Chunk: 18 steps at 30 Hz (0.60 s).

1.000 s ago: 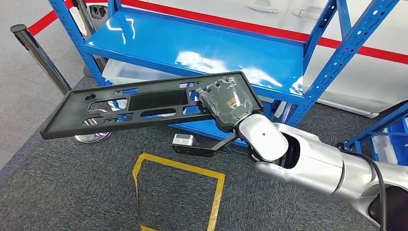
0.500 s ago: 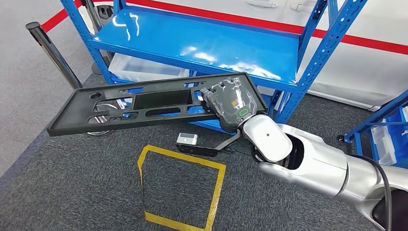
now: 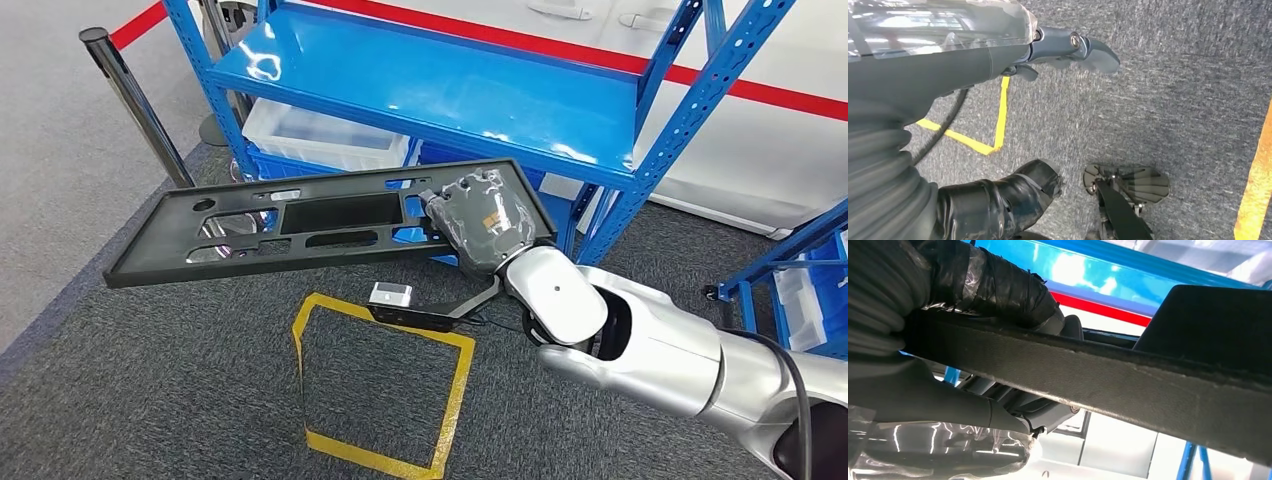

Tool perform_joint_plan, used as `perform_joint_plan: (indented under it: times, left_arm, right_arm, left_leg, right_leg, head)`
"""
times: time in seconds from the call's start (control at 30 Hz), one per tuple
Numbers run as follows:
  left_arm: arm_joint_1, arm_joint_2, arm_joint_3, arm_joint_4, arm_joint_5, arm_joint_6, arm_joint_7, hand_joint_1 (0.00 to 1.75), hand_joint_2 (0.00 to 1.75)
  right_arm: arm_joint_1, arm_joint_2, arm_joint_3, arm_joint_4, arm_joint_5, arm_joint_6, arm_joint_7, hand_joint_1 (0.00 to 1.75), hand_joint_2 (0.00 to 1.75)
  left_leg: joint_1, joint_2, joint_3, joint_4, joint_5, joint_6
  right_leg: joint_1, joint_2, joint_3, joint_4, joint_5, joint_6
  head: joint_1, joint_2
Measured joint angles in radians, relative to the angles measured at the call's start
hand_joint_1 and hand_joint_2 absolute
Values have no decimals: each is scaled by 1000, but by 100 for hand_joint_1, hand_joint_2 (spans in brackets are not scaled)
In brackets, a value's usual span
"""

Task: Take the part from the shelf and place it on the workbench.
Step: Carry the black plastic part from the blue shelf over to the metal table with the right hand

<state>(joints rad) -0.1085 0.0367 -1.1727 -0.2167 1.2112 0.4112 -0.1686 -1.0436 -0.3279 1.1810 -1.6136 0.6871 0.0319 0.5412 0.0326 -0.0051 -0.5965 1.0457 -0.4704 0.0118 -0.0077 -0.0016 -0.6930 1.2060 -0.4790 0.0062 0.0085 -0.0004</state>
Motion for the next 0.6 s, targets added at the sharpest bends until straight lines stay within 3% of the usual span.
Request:
perform_joint_plan:
  times: [0.07,0.1,0.17,0.23,0.3,0.37,0.43,0.47,0.53,0.6]
  left_arm:
    - [-1,-2,0,0,0,-1,0,0,175]
    - [-1,-2,0,0,0,-1,0,0,175]
    - [-2,-3,0,0,0,-2,0,0,175]
    - [-1,-2,0,0,0,-2,0,0,175]
    - [-1,-1,-1,0,0,-2,0,0,175]
    - [-1,-1,-1,0,0,-2,0,0,175]
    - [-1,-1,-1,0,-1,-2,0,0,175]
    - [0,0,-2,0,-2,-2,0,0,175]
    - [0,1,-2,0,-5,-1,1,0,175]
    - [-3,3,-3,0,-6,0,1,0,175]
  right_arm:
    - [-1,0,-3,0,7,0,7,175,175]
    - [-2,-1,-4,0,9,0,9,175,175]
    - [-2,-1,-7,0,11,0,11,175,175]
    - [0,-1,-8,-1,11,0,11,175,175]
    - [0,-2,-10,-1,11,0,11,175,175]
    - [2,-2,-11,-1,12,0,12,175,175]
    - [5,-2,-11,-1,13,1,12,175,175]
    - [6,-2,-11,-1,14,1,12,175,175]
    - [7,-2,-11,-2,21,2,12,175,175]
    - [6,-2,-12,-2,31,5,15,175,175]
  left_leg:
    - [0,-1,-1,-3,3,-6]
    - [0,-1,-2,-4,6,-11]
    - [1,-2,-5,-11,13,-24]
    - [0,0,-9,-11,7,-34]
    - [-2,2,-39,50,-36,-37]
    - [-4,2,-95,173,-93,-37]
    - [-4,2,-127,242,-101,-37]
    - [-5,2,-118,223,-79,-37]
    - [-6,8,-59,108,-20,-31]
    - [-13,18,-16,18,4,-22]
  right_leg:
    - [8,3,61,-117,39,-15]
    - [12,5,75,-146,45,-20]
    - [17,5,77,-160,47,-24]
    - [10,3,87,-184,52,-28]
    - [5,1,95,-207,58,-33]
    - [9,0,92,-205,60,-35]
    - [14,1,86,-197,59,-36]
    - [16,1,83,-192,59,-37]
    - [17,2,78,-180,55,-35]
    - [21,-1,69,-167,52,-30]
  head:
    - [-1,0]
    - [0,0]
    - [2,0]
    - [3,0]
    - [1,0]
    - [1,0]
    - [1,0]
    - [1,0]
    - [1,0]
    - [1,0]
